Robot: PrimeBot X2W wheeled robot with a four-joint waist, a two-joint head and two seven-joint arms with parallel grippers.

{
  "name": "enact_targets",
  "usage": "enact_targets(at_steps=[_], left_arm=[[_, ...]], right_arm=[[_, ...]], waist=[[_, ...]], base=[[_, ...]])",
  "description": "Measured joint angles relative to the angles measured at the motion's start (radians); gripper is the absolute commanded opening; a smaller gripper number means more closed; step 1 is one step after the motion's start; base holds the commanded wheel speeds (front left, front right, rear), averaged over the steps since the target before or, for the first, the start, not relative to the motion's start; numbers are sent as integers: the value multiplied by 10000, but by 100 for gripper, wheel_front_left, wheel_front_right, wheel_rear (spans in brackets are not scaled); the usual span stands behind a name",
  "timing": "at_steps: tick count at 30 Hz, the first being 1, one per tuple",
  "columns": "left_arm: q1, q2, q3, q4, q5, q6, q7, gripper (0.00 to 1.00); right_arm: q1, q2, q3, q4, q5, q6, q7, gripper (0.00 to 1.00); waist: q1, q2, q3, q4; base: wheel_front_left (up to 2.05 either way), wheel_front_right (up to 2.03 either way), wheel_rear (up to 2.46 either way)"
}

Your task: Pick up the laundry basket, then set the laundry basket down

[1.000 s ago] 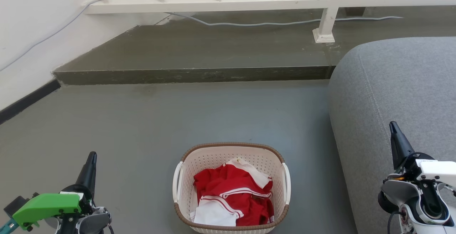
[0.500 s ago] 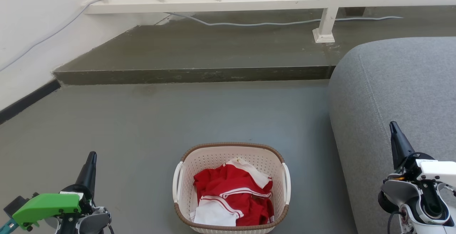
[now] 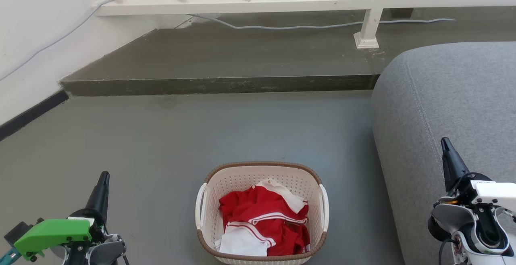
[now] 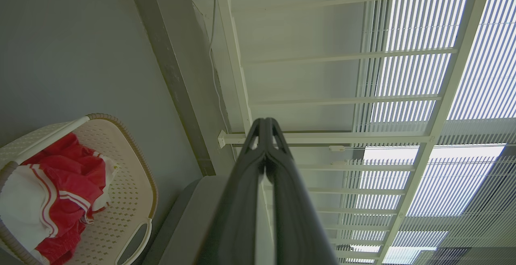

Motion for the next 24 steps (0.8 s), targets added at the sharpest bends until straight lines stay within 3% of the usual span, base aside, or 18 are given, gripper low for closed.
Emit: enact_targets(at_steps=[24], left_arm=[[0, -2, 6, -6, 0, 0, 0, 0]], right_arm=[[-26, 4, -13, 4, 0, 0, 12, 0]], waist=[[0, 0, 0, -1]], base=[[0, 0, 0]])
